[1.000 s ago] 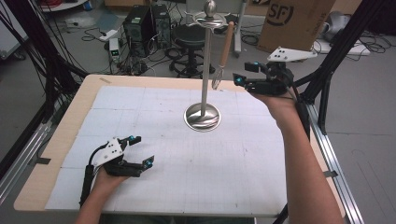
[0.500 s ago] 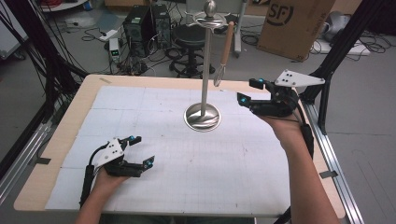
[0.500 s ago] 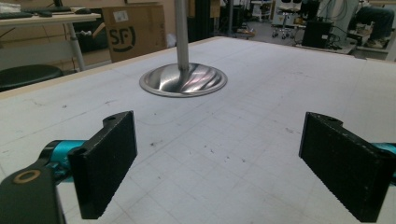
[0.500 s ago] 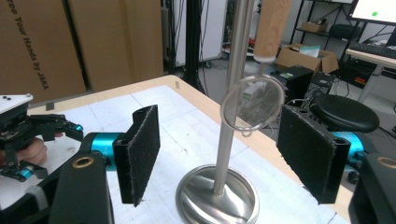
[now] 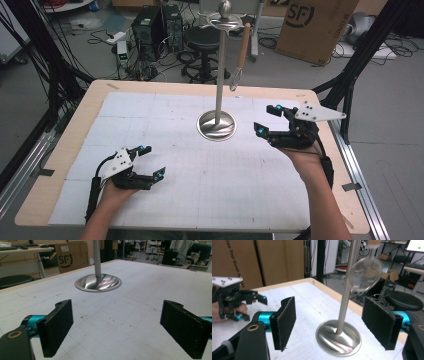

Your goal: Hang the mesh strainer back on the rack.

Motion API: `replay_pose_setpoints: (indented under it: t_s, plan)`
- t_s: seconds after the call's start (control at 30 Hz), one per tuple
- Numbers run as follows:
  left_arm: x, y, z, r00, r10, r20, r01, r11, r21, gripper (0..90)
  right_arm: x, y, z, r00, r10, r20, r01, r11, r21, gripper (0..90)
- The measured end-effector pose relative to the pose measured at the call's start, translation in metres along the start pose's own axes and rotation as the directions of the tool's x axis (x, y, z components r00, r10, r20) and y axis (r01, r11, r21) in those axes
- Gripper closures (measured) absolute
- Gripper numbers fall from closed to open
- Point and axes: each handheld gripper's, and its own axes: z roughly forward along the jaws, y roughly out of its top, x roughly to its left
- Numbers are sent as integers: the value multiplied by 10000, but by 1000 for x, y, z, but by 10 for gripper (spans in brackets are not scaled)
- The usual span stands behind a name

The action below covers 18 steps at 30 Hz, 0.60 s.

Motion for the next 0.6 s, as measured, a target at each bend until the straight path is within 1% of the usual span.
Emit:
replay_pose_setpoints:
  t_s: [0.17,0.27,0.33,0.47,0.5,0.53,0.6]
  plan:
    - [0,0,0,10000,-2,6,2,10000,-5,120,3,-22,2,9995,305,-63,-305,9995,67,247]
    - [0,0,0,10000,5,-8,-5,10000,-7,120,3,-36,1,9990,452,-21,-452,9990,11,242]
    - [0,0,0,10000,1,5,-1,10000,2,120,4,-44,0,9982,604,23,-604,9981,73,234]
    - [0,0,0,10000,-14,-21,14,10000,-5,121,5,-62,-4,9964,834,158,-833,9965,-79,226]
    - [0,0,0,10000,-5,-33,5,10000,-3,120,5,-66,-5,9951,978,143,-976,9952,-114,226]
    - [0,0,0,10000,-9,-25,9,10000,-4,121,5,-70,-5,9949,994,184,-991,9949,-160,225]
    - [-1,0,0,10000,26,-39,-26,10000,-17,121,5,-77,-5,9939,1083,213,-1082,9941,-54,210]
